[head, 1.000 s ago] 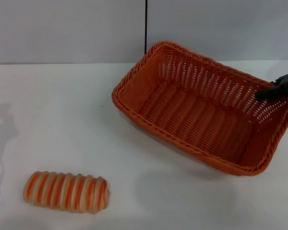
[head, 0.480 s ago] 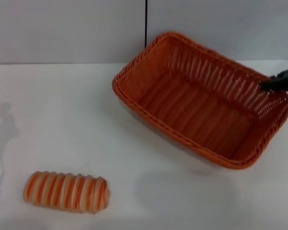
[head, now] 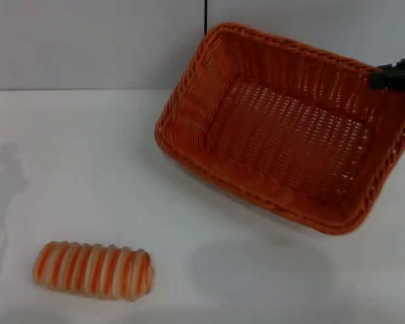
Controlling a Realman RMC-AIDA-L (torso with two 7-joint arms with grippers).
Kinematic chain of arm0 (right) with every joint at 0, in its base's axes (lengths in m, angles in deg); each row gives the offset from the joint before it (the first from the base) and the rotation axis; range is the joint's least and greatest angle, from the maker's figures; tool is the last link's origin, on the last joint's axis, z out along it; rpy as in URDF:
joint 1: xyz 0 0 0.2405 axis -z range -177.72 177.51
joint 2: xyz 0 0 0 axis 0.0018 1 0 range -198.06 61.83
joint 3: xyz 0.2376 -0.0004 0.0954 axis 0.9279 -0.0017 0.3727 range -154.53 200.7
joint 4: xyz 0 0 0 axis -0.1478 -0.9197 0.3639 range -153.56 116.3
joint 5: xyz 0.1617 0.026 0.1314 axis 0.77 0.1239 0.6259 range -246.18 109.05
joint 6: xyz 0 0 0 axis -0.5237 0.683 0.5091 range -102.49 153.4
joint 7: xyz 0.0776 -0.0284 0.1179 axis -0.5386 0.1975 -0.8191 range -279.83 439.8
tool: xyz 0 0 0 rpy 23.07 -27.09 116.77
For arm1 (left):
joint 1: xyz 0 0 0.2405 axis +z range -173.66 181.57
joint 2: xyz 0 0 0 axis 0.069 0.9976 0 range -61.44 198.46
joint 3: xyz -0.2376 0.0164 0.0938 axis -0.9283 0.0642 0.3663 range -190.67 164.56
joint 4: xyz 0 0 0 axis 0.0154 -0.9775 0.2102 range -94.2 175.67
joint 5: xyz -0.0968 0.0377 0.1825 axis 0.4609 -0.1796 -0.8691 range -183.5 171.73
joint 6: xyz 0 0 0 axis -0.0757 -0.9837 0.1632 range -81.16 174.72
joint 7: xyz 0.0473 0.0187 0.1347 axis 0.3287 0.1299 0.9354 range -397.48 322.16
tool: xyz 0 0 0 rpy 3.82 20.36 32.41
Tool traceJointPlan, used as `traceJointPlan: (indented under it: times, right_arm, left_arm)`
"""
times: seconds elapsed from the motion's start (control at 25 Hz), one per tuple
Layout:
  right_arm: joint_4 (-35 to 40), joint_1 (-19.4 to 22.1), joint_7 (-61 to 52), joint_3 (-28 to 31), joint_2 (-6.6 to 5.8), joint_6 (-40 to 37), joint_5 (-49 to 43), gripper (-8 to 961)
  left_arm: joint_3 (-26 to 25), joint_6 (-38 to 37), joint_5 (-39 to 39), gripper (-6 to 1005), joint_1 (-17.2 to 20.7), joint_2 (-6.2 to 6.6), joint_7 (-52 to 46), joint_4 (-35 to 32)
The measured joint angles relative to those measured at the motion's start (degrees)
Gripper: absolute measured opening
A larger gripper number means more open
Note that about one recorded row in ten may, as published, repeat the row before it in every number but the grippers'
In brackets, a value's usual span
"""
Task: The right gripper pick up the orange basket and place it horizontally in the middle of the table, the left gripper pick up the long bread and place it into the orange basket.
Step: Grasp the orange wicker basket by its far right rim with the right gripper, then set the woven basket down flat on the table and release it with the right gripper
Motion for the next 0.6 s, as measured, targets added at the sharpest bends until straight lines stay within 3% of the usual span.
traceJointPlan:
  times: [0.44, 0.6]
  right_arm:
    - [13.4, 0.5, 2.0, -0.7, -0.43, 10.8, 3.3, 163]
    - [14.2, 1.4, 3.5, -6.0, -2.33, 11.7, 9.6, 163]
  left_arm:
    - [-0.1, 0.3, -0.1, 55, -0.5, -0.01, 0.0, 0.6]
    - [-0.1, 0.5, -0.1, 56, -0.6, -0.03, -0.1, 0.7]
